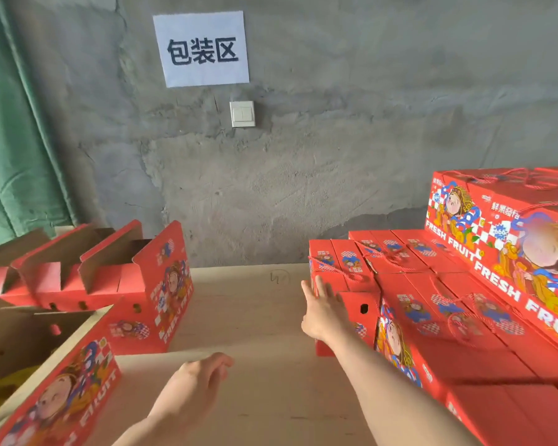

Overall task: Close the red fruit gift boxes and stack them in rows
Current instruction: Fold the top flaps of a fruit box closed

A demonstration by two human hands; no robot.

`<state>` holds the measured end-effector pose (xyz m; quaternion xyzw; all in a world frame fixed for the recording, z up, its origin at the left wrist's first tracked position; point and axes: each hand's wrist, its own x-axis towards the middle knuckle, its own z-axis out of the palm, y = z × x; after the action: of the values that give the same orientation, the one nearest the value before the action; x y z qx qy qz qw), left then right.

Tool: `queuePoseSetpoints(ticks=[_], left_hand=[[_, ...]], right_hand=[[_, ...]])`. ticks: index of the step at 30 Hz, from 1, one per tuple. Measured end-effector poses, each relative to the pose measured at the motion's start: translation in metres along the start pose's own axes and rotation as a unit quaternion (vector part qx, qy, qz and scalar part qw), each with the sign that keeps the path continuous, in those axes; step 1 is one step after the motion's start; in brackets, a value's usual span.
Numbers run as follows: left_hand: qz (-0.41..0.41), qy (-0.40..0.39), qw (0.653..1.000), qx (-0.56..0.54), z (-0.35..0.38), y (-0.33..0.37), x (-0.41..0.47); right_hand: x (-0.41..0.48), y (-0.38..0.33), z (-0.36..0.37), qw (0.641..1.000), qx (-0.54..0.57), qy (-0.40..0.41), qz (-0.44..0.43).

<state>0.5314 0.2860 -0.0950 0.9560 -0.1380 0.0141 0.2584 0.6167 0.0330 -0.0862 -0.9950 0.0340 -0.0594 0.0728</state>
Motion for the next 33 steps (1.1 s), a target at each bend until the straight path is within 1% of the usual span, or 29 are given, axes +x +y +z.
queuePoseSetpoints(ticks=[1, 2, 5, 7, 9, 11, 13, 15, 16, 17, 19, 20, 21, 23, 25, 26, 27, 30, 33], left_hand=[[-0.004, 0.003, 1.000, 0.012, -0.005, -0.002, -0.004], [-0.005, 0.002, 1.000, 0.030, -0.010, -0.002, -0.010], [0.014, -0.024, 0.994, 0.110, -0.027, 0.004, -0.038], [0.039, -0.068, 0.982, 0.172, -0.048, 0.007, -0.062], [0.054, -0.094, 0.973, 0.205, -0.074, 0.002, -0.088], [0.044, -0.080, 0.973, 0.211, -0.106, -0.011, -0.111], [0.024, -0.038, 0.976, 0.213, -0.137, -0.028, -0.133], [-0.007, 0.000, 0.976, 0.217, -0.167, -0.046, -0.157], [-0.023, 0.017, 0.977, 0.213, -0.180, -0.056, -0.170], [-0.034, 0.033, 0.977, 0.207, -0.192, -0.065, -0.185], [-0.048, 0.046, 0.977, 0.205, -0.213, -0.083, -0.217], [-0.058, 0.044, 0.976, 0.206, -0.221, -0.092, -0.235], [-0.067, 0.043, 0.976, 0.204, -0.229, -0.098, -0.253], [-0.086, 0.051, 0.976, 0.195, -0.244, -0.111, -0.290], [-0.102, 0.071, 0.974, 0.188, -0.256, -0.122, -0.325], [-0.110, 0.076, 0.974, 0.184, -0.260, -0.128, -0.342], [-0.118, 0.077, 0.973, 0.181, -0.262, -0.133, -0.357], [-0.128, 0.072, 0.973, 0.175, -0.264, -0.145, -0.392], [-0.117, 0.079, 0.976, 0.166, -0.262, -0.152, -0.412]], right_hand=[[-0.008, -0.010, 0.003, 1.000, 0.015, 0.006, -0.025], [-0.018, -0.021, 0.006, 0.998, 0.036, -0.007, -0.041], [-0.059, -0.056, 0.010, 0.985, 0.118, -0.093, -0.086], [-0.095, -0.082, 0.009, 0.966, 0.127, -0.162, -0.157], [-0.135, -0.111, 0.009, 0.941, 0.120, -0.213, -0.234], [-0.173, -0.144, 0.007, 0.923, 0.130, -0.221, -0.286], [-0.208, -0.180, 0.005, 0.911, 0.158, -0.236, -0.299], [-0.236, -0.220, 0.004, 0.895, 0.190, -0.269, -0.300], [-0.250, -0.241, 0.003, 0.885, 0.215, -0.291, -0.293], [-0.263, -0.261, 0.002, 0.866, 0.261, -0.327, -0.272], [-0.291, -0.297, -0.005, 0.798, 0.397, -0.404, -0.205], [-0.303, -0.313, -0.008, 0.769, 0.448, -0.426, -0.165], [-0.311, -0.327, -0.008, 0.756, 0.473, -0.436, -0.126], [-0.326, -0.349, -0.005, 0.756, 0.488, -0.433, -0.052], [-0.341, -0.366, -0.002, 0.744, 0.521, -0.417, 0.021], [-0.350, -0.372, -0.002, 0.738, 0.539, -0.403, 0.052], [-0.357, -0.377, -0.002, 0.740, 0.550, -0.380, 0.078], [-0.368, -0.386, -0.004, 0.768, 0.552, -0.305, 0.114], [-0.371, -0.377, -0.009, 0.817, 0.508, -0.250, 0.111]])
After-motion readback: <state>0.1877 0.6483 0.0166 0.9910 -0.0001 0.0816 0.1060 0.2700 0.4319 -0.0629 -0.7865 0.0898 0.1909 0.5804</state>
